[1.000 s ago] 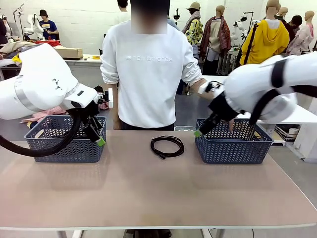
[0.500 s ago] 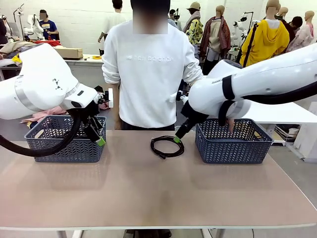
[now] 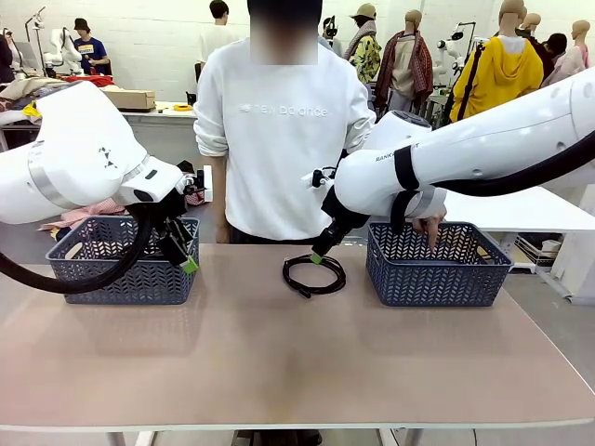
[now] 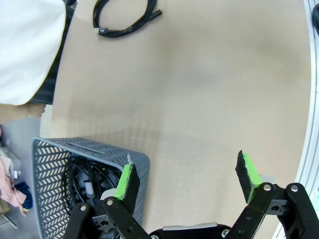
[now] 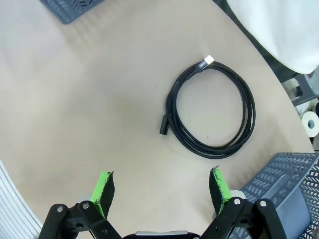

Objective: Organize the cables according to human instructions.
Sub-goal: Pick up a bundle of cables and place it in the basket indicated by the human.

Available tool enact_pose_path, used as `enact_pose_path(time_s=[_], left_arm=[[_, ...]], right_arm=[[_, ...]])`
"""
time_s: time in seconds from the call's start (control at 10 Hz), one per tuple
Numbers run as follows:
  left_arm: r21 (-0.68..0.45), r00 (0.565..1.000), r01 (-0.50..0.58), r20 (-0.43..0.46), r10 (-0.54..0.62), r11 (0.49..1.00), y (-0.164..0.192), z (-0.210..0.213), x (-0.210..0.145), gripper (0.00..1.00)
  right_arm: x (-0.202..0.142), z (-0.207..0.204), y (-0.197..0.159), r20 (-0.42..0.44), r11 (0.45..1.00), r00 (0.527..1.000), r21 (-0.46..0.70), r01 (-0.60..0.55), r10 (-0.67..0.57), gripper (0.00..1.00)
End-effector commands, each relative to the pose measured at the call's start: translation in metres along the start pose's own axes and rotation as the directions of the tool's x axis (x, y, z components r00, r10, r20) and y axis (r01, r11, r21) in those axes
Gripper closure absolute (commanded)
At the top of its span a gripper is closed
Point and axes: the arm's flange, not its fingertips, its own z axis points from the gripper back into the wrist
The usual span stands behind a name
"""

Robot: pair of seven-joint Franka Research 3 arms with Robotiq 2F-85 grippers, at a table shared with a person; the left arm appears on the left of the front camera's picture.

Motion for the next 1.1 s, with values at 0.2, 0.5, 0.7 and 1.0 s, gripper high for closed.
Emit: enact_pose_path(time_s=[0.2,0.5,0.7,1.0], left_arm=[[-0.003,1.0,-0.003,-0.007,0.003,1.0,0.003,0.001,-0.001,0.0],[-0.003,1.0,-0.003,-0.007,0.003,1.0,0.003,0.001,-0.001,0.0],[-0.003,1.0,-0.003,-0.007,0.003,1.0,0.003,0.001,-0.001,0.0],[-0.003,1.0,-0.003,-0.007,0.003,1.0,0.003,0.001,-0.001,0.0]], right_arm=[[-0.004,0.002,-0.001,0.0,1.0,1.0,-0.001,0.001,-0.001,0.0],[-0.001,0.0,-0.002,0.0,1.0,1.0,-0.001,0.003,-0.003,0.0],[0.026,-0.024,-0.013,-0.046,0.999,0.998,0.028,0.037,-0.036,0.0],[0.056,-0.058,-0.027,-0.124,0.995,0.989,0.055,0.085,-0.077,0.0]])
